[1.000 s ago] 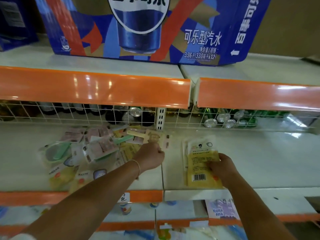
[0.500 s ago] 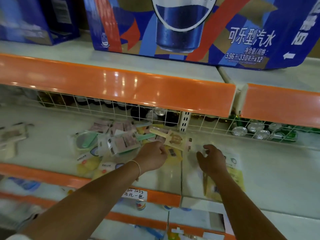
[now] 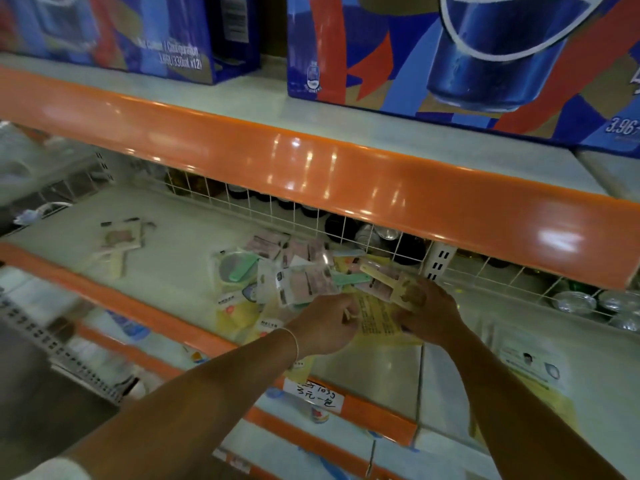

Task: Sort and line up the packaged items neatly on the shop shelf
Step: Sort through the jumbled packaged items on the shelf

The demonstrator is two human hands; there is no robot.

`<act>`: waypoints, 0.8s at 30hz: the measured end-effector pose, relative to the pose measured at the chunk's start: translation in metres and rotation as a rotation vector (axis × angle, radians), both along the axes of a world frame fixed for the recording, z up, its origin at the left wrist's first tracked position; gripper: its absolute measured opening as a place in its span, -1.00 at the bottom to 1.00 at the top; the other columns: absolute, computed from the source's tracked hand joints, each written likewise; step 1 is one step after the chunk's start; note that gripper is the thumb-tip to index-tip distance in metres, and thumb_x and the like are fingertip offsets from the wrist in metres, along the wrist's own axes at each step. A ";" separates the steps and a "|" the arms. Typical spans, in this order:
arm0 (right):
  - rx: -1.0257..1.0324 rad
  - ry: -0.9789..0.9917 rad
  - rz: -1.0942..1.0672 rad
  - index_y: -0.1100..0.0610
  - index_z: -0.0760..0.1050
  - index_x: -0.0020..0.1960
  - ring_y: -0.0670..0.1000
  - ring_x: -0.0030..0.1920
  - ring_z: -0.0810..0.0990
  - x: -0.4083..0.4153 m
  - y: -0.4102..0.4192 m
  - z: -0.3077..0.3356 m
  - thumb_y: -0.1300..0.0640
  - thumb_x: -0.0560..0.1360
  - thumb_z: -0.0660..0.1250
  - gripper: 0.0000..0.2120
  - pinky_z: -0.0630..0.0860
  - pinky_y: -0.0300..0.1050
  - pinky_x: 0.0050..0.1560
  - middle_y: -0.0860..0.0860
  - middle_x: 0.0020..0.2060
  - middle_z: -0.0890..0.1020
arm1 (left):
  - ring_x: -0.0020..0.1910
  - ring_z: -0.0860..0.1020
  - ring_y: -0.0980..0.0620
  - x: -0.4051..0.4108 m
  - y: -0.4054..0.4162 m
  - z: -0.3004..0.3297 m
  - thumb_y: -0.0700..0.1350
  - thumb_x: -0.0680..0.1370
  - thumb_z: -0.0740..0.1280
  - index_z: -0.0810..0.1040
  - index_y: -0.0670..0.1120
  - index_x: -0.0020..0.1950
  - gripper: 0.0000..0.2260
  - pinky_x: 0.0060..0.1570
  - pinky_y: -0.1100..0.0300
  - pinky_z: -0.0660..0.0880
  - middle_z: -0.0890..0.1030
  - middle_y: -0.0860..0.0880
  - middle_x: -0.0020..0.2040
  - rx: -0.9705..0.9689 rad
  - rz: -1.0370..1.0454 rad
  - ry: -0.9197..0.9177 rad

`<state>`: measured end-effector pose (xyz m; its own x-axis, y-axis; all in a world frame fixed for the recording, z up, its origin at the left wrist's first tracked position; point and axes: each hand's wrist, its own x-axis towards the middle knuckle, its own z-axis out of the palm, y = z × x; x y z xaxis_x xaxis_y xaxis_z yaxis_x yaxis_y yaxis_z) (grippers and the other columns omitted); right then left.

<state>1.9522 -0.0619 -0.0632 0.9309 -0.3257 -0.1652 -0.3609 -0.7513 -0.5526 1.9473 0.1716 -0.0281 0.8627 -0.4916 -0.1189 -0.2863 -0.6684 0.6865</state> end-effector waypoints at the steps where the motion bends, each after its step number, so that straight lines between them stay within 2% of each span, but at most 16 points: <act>1: -0.005 0.009 -0.012 -0.23 0.29 0.33 0.10 0.20 0.49 0.001 -0.002 -0.001 -0.14 0.10 0.48 -0.18 0.52 0.08 0.18 -0.08 0.17 0.52 | -0.26 0.52 0.17 0.000 -0.001 0.000 -0.02 0.60 0.26 0.52 -0.08 0.21 -0.76 -0.28 0.36 0.44 0.59 -0.03 0.08 0.000 -0.006 0.000; 4: -0.067 0.040 0.001 -0.34 0.24 0.26 0.04 0.15 0.50 0.004 -0.008 -0.004 -0.31 0.05 0.39 -0.20 0.49 0.00 0.14 -0.18 0.13 0.55 | -0.16 0.59 0.07 0.001 -0.004 -0.001 -0.02 0.59 0.26 0.52 -0.08 0.22 -0.75 -0.11 0.20 0.56 0.60 -0.05 0.10 -0.003 -0.013 0.021; 7: -0.044 0.075 0.002 -0.36 0.18 0.31 0.08 0.22 0.44 0.001 -0.007 -0.002 -0.32 0.08 0.44 -0.15 0.36 -0.01 0.18 -0.16 0.12 0.55 | -0.12 0.61 0.00 0.002 -0.008 -0.002 -0.03 0.59 0.26 0.52 -0.08 0.23 -0.75 0.00 0.09 0.58 0.59 -0.07 0.11 0.008 -0.015 0.032; 9: -0.035 0.033 -0.018 -0.31 0.20 0.36 0.10 0.23 0.44 -0.003 -0.008 -0.001 -0.32 0.03 0.49 -0.05 0.41 0.04 0.24 -0.10 0.14 0.53 | -0.18 0.58 0.04 0.003 -0.011 -0.003 -0.02 0.59 0.26 0.52 -0.07 0.23 -0.75 -0.04 0.12 0.58 0.59 -0.06 0.09 0.009 -0.016 0.027; 11: -0.021 -0.035 -0.050 -0.26 0.25 0.36 0.10 0.20 0.47 -0.009 -0.008 0.001 -0.32 -0.02 0.52 -0.01 0.50 0.09 0.21 -0.02 0.17 0.51 | -0.30 0.52 0.12 0.004 -0.014 -0.003 -0.03 0.59 0.26 0.52 -0.07 0.22 -0.76 -0.17 0.20 0.55 0.61 -0.06 0.04 0.008 -0.022 0.013; 14: -0.081 -0.119 -0.044 -0.07 0.35 0.37 0.06 0.16 0.48 -0.016 -0.010 0.004 -0.25 0.10 0.56 -0.10 0.50 0.03 0.19 0.02 0.18 0.51 | -0.39 0.51 0.13 0.005 -0.017 0.000 -0.05 0.58 0.25 0.50 -0.09 0.22 -0.76 -0.35 0.25 0.49 0.61 -0.03 -0.12 -0.003 -0.006 0.002; 16: -0.111 -0.192 -0.036 -0.08 0.43 0.25 -0.06 0.03 0.52 -0.022 -0.013 0.006 -0.38 0.09 0.53 -0.18 0.55 -0.06 0.08 -0.08 0.08 0.58 | -0.38 0.53 0.11 0.007 -0.017 0.002 -0.07 0.58 0.23 0.49 -0.09 0.23 -0.75 -0.35 0.21 0.51 0.59 0.00 -0.17 0.001 0.017 -0.016; 17: -0.084 -0.221 -0.046 -0.10 0.44 0.22 -0.09 -0.01 0.55 -0.025 -0.015 0.006 -0.47 0.04 0.49 -0.15 0.59 -0.06 0.01 -0.12 0.04 0.59 | -0.37 0.55 0.08 0.009 -0.017 0.004 -0.08 0.58 0.23 0.49 -0.09 0.24 -0.74 -0.33 0.16 0.54 0.60 -0.01 -0.17 -0.002 0.024 -0.025; 18: -0.050 -0.247 -0.056 -0.11 0.44 0.22 -0.09 -0.02 0.57 -0.028 -0.017 0.007 -0.50 0.01 0.48 -0.11 0.62 -0.04 -0.03 -0.13 0.03 0.58 | -0.33 0.57 0.04 0.010 -0.017 0.006 -0.08 0.57 0.22 0.48 -0.08 0.25 -0.73 -0.29 0.11 0.58 0.62 -0.03 -0.16 -0.006 0.025 -0.043; 20: -0.053 -0.293 -0.044 -0.10 0.41 0.29 -0.04 0.04 0.56 -0.036 -0.013 0.017 -0.36 0.03 0.56 -0.10 0.60 0.02 0.04 -0.08 0.10 0.53 | -0.13 0.60 -0.04 0.011 -0.017 0.011 -0.09 0.56 0.20 0.43 -0.07 0.30 -0.69 -0.13 0.03 0.58 0.60 -0.07 -0.02 0.032 0.016 -0.158; 22: -0.067 -0.324 -0.006 -0.07 0.37 0.35 -0.04 0.09 0.50 -0.044 -0.005 0.030 -0.20 0.07 0.61 -0.09 0.54 0.02 0.15 -0.09 0.15 0.46 | 0.18 0.45 -0.12 0.016 -0.016 0.016 -0.08 0.54 0.21 0.33 -0.06 0.40 -0.58 0.15 -0.03 0.45 0.46 -0.10 0.23 0.189 -0.008 -0.435; 24: -0.052 -0.347 0.078 -0.07 0.36 0.36 -0.08 0.09 0.45 -0.048 0.004 0.038 -0.11 0.10 0.64 -0.11 0.50 -0.04 0.16 -0.16 0.08 0.41 | 0.38 0.21 -0.21 0.021 -0.012 0.020 -0.03 0.52 0.24 0.16 -0.08 0.51 -0.42 0.36 -0.15 0.22 0.26 -0.15 0.40 0.406 -0.076 -0.664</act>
<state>1.9046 -0.0581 -0.0251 0.9511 -0.2510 0.1798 -0.0989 -0.7993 -0.5927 1.9687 0.1591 -0.0085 0.7820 -0.5806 0.2268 -0.6064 -0.7928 0.0610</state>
